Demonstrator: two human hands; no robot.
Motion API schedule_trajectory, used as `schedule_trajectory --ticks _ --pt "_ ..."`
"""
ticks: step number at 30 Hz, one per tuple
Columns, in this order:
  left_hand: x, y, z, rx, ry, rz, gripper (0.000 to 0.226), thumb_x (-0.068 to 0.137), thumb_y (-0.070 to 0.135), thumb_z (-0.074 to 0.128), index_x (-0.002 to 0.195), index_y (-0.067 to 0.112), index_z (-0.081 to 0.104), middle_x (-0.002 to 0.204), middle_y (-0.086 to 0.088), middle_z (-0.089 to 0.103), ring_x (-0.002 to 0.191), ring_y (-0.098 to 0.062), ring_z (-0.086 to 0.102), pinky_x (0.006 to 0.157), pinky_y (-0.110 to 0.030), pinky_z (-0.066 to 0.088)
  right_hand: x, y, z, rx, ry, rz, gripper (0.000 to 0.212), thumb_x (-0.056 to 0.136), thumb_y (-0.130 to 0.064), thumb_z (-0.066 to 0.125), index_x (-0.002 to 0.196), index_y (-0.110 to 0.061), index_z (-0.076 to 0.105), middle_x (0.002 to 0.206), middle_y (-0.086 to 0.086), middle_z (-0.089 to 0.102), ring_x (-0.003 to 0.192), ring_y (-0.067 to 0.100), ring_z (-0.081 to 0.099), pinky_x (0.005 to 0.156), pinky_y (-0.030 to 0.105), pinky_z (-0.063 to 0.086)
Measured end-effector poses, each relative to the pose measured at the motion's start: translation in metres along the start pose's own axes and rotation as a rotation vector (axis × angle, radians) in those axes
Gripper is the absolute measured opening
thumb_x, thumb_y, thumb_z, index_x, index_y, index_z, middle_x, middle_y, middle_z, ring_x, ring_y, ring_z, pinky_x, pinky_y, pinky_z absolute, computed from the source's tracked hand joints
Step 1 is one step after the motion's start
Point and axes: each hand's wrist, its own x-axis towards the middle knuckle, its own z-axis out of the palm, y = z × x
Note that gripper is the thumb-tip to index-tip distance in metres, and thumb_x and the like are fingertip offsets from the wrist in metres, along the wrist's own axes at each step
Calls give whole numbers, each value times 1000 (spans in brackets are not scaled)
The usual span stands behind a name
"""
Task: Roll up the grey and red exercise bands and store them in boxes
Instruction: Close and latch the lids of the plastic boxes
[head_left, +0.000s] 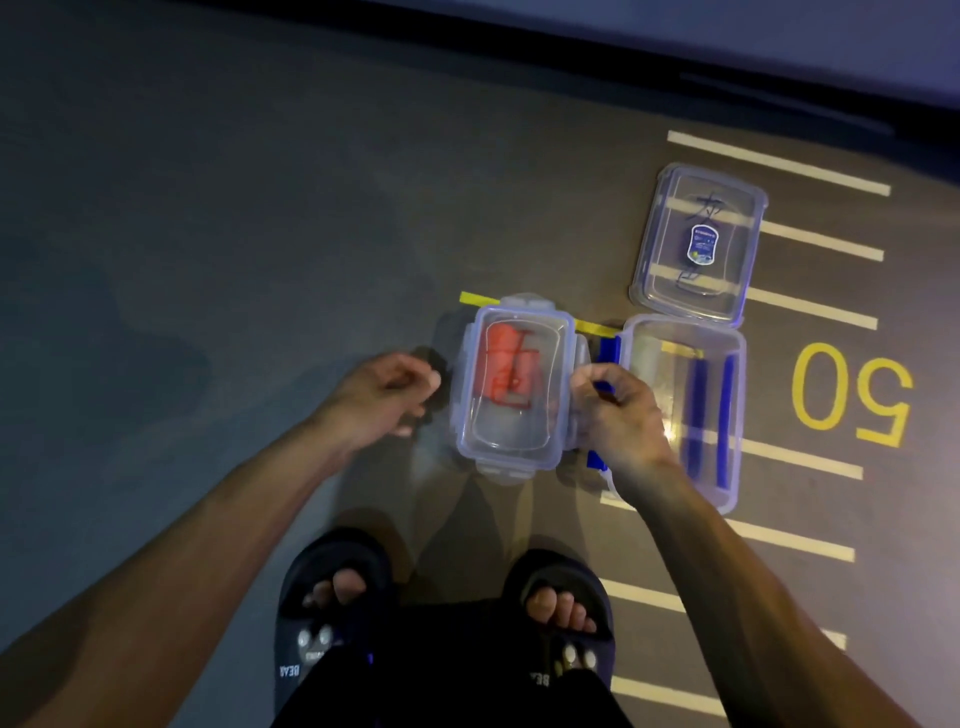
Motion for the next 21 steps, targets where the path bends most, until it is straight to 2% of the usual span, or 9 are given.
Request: schedule_trajectory --ticks 3,5,8,10,12,15,17,19,21 --pt "28 18 13 38 44 127 23 99 20 63 122 18 60 102 0 62 86 -14 58 70 -27 50 6 5 0 -81 47 -4 10 100 -22 63 95 -17 71 91 6 74 87 29 73 77 54 62" --pt "45 30 19 70 39 203 33 99 21 65 131 20 59 107 0 64 94 -12 59 80 -28 50 12 7 -1 -138 76 -29 8 97 -25 66 90 -23 71 85 1 75 81 25 74 77 52 62" --pt "65 42 24 168 10 248 24 96 27 69 119 34 67 109 -5 72 94 -12 64 87 -30 52 21 5 -1 -210 96 -8 11 96 -27 65 85 -28 68 85 2 75 80 25 74 77 50 62" --pt "71 44 27 232 13 261 17 94 28 71 99 44 70 102 0 74 91 -13 68 87 -33 57 24 2 0 -284 89 20 9 96 -28 62 88 -29 65 89 5 75 80 26 74 76 47 63" --pt "75 44 27 257 29 268 23 92 28 74 87 50 71 95 7 74 91 -15 72 87 -38 60 23 -3 0 -399 61 34 8 97 -27 59 91 -28 64 92 4 72 83 25 72 79 42 62" --pt "78 42 24 228 24 264 25 90 24 77 85 49 73 78 12 71 82 -20 74 82 -41 63 27 -11 1 -475 47 -17 10 97 -23 58 96 -28 66 95 0 70 86 22 68 76 32 55" --pt "79 42 24 230 13 262 23 90 23 77 88 45 74 64 18 65 69 -13 67 73 -36 60 31 -17 6 -410 47 -94 17 99 -13 56 107 -20 69 90 -5 70 85 17 66 76 23 50" --pt "79 43 22 233 6 264 22 90 22 77 90 44 73 57 19 62 61 -6 61 66 -27 51 40 -21 11 -246 28 -119 27 98 4 52 120 -3 66 89 -7 71 86 8 62 73 6 42" --pt "80 44 21 238 -3 269 21 90 21 77 90 42 74 55 18 62 57 -2 59 64 -22 46 50 -23 13 -323 47 -148 25 97 3 55 117 -3 68 96 1 71 88 13 60 70 4 41"
